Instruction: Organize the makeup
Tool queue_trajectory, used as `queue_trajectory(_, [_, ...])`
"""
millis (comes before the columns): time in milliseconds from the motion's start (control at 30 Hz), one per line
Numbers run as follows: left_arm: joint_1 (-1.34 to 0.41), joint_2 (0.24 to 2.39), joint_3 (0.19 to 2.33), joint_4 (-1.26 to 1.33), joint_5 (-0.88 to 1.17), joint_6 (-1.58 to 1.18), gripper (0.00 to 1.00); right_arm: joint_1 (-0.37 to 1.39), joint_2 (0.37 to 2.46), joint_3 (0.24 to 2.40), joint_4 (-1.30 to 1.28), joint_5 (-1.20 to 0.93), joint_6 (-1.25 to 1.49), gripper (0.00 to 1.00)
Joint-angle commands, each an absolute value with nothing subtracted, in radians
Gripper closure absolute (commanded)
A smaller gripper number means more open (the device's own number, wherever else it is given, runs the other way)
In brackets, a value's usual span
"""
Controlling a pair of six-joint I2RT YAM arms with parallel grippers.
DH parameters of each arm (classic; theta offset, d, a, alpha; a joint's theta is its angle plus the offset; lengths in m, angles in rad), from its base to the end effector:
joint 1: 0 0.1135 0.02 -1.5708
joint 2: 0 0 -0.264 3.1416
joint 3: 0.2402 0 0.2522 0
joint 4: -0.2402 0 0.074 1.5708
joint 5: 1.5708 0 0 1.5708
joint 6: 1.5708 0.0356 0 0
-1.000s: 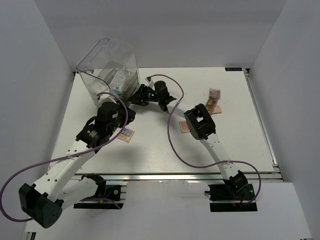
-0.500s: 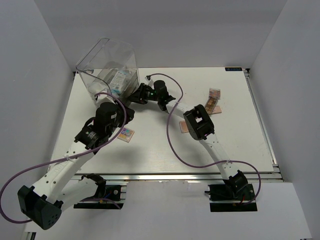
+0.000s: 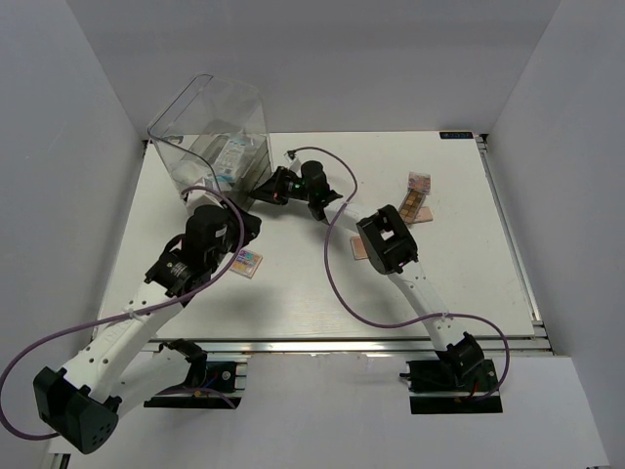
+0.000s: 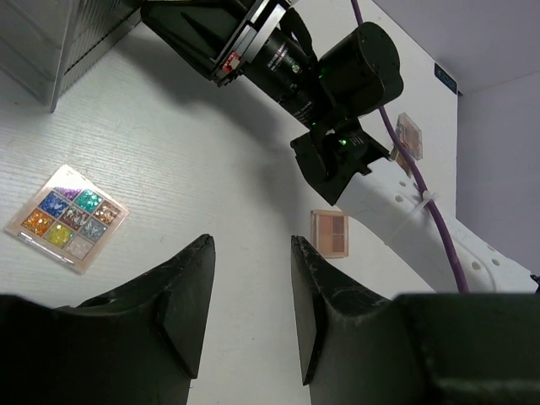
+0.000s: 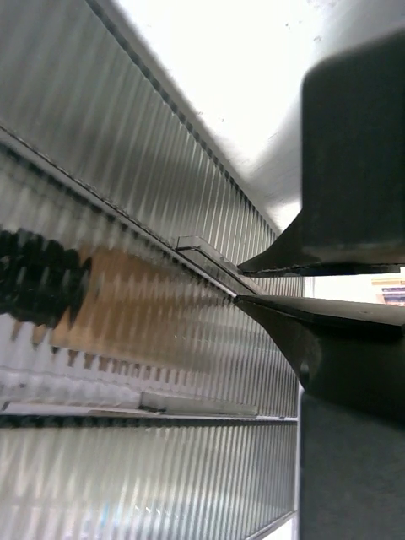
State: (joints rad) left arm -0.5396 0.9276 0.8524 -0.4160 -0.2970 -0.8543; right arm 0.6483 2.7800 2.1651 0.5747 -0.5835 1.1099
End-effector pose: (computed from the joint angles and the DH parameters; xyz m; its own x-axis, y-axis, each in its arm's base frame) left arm 0.1818 -0.0968 0.3152 -0.4693 -0.5595 -0.6832 -0.1279 0.8086 -0.5743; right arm 0.4706 0.3811 0.1104 -0.8586 0.2873 -0.4246 -0.3906 0.1698 0.9048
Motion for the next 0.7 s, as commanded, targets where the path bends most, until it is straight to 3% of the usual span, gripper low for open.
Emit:
queue_trajectory(0, [-0.540, 0.891, 0.828, -0.393, -0.314, -0.893, 0.49, 0.637, 2.715, 2.100, 0.696, -0.583, 1.095, 0.91])
queue_trajectory(233, [-0.540, 0.857, 0.730, -0.440, -0.356, -1.006, 0.44, 0.594, 2.574, 1.850, 0.764, -0.633, 1.075, 0.94])
queue_trajectory(400, [-0.540, 0.900, 0.687, -0.498, -0.357, -1.046, 0.30, 0.552, 2.441, 1.620, 0.776, -0.661, 0.999, 0.94])
queue_trajectory(667, [-0.540, 1.067, 0.712, -0.607, -0.382, -1.086, 0.13, 0.531, 2.342, 1.514, 0.686, -0.687, 0.865, 0.86])
